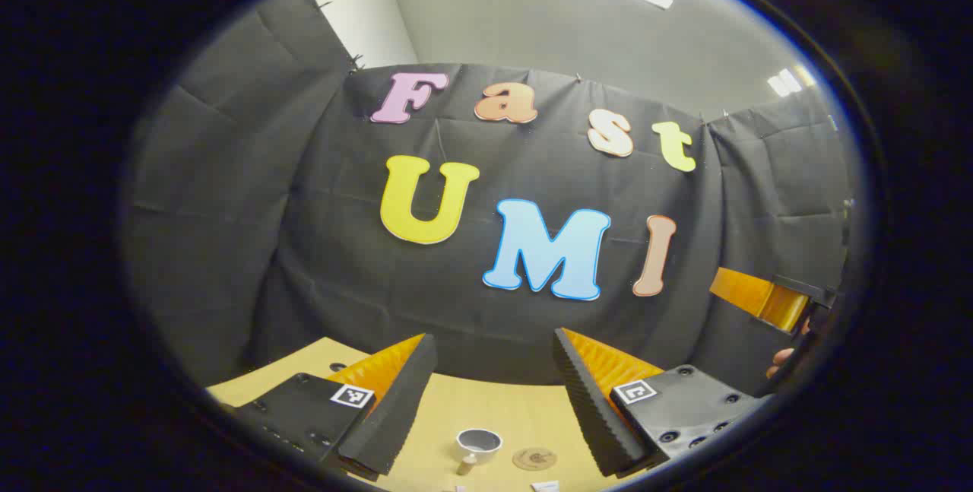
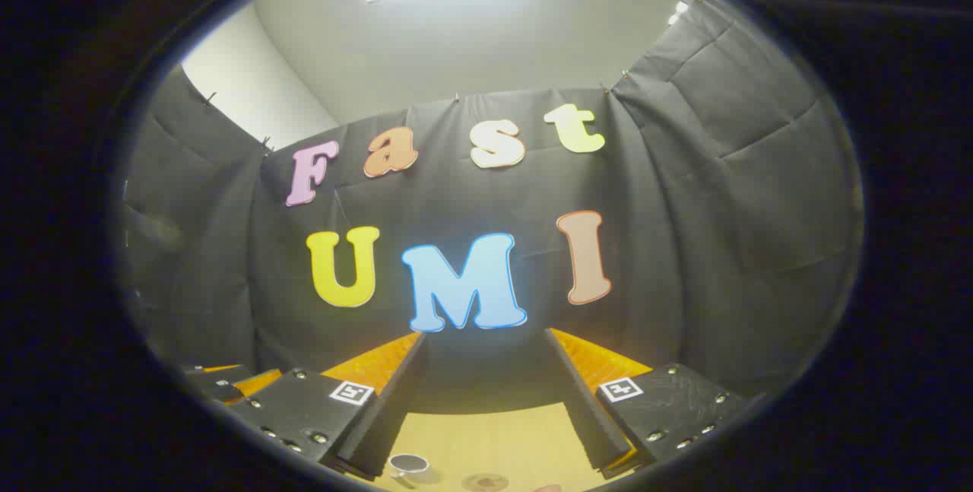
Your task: Put the toothbrush and toothpaste on the desktop into the cup, then pick up the cup and place it on the coaster on the desktop.
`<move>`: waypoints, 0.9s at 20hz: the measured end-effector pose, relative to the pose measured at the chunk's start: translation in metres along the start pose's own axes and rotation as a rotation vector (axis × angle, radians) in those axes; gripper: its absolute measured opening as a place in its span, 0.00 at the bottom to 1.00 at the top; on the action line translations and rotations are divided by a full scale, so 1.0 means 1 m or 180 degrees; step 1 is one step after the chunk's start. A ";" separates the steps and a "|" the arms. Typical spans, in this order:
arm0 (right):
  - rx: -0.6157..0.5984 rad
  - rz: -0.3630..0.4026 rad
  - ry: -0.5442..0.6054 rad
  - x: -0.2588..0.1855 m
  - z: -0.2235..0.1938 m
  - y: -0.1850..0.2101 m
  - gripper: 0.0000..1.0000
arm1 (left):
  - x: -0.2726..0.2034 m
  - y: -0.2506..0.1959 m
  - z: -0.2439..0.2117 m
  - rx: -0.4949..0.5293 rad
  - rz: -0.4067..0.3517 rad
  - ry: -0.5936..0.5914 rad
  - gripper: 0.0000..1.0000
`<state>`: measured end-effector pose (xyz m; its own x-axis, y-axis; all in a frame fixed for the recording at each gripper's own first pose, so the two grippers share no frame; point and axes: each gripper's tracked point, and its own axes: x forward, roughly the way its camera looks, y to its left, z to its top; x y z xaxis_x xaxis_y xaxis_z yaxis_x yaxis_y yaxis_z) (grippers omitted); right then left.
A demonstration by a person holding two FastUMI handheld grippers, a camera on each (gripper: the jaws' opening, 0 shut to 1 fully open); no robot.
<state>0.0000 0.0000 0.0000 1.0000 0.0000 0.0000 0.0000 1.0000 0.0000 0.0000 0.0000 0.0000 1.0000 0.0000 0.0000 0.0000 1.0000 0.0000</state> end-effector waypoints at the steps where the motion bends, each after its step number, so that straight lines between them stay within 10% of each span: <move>1: -0.0121 -0.0065 0.0049 -0.005 -0.001 -0.006 0.92 | 0.001 -0.002 0.006 0.0029 0.0007 -0.0030 0.98; 11: 0.0045 0.0003 -0.0355 -0.027 0.016 0.001 0.88 | 0.006 -0.019 0.032 0.0227 0.0007 -0.0273 1.00; 18: 0.0005 0.0013 0.0422 -0.041 -0.053 0.010 0.91 | 0.004 0.000 0.006 0.0362 0.0179 0.0013 1.00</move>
<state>-0.0406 0.0102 -0.0528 0.9912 0.0042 -0.1320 -0.0040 1.0000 0.0018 0.0036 0.0003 0.0058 0.9984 0.0564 -0.0008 -0.0559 0.9920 0.1134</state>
